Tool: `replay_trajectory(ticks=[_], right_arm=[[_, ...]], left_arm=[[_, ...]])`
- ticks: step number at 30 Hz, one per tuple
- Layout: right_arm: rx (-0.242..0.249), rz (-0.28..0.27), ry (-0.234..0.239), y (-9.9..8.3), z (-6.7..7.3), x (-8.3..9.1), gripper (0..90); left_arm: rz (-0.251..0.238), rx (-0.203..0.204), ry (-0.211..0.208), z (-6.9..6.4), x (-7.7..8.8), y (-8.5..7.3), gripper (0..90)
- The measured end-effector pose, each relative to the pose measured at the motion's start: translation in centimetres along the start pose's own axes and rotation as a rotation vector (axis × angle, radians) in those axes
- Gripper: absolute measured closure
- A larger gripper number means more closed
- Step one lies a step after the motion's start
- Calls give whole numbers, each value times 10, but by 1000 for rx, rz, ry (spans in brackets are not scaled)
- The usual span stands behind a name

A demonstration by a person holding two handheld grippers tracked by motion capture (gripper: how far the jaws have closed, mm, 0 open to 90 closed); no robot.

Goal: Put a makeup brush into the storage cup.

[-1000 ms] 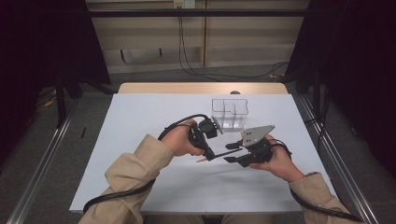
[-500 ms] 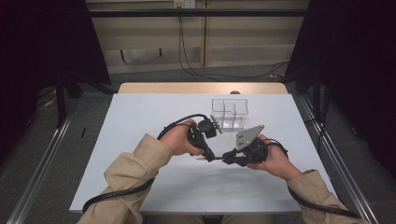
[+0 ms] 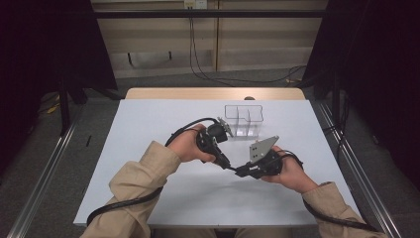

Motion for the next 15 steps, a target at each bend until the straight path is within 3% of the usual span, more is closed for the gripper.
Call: replay_trajectory(ticks=[2,3,9,13,15], right_arm=[[4,-2,-1,1,0,1,850],[0,-6,-3,1,0,1,849],[-19,-5,-13,-2,1,2,849],[-43,-16,-23,-5,-1,5,849],[-49,-22,-26,-6,-2,6,849]], left_arm=[[-19,9,5,0,2,2,753],[-20,-3,8,1,3,2,730],[-78,10,5,-1,6,2,576],[-148,20,14,4,9,4,388],[-168,18,22,7,11,3,337]])
Point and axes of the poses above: each handheld gripper's, and its own axes: x roughly backward along the jaws, y roughly out of its top, z roughly to its left, the point moved 8 cm from there along -x, roughly forward along the jaws, and after that the axes turned 5 degrees about x, right-handed, at the moved point
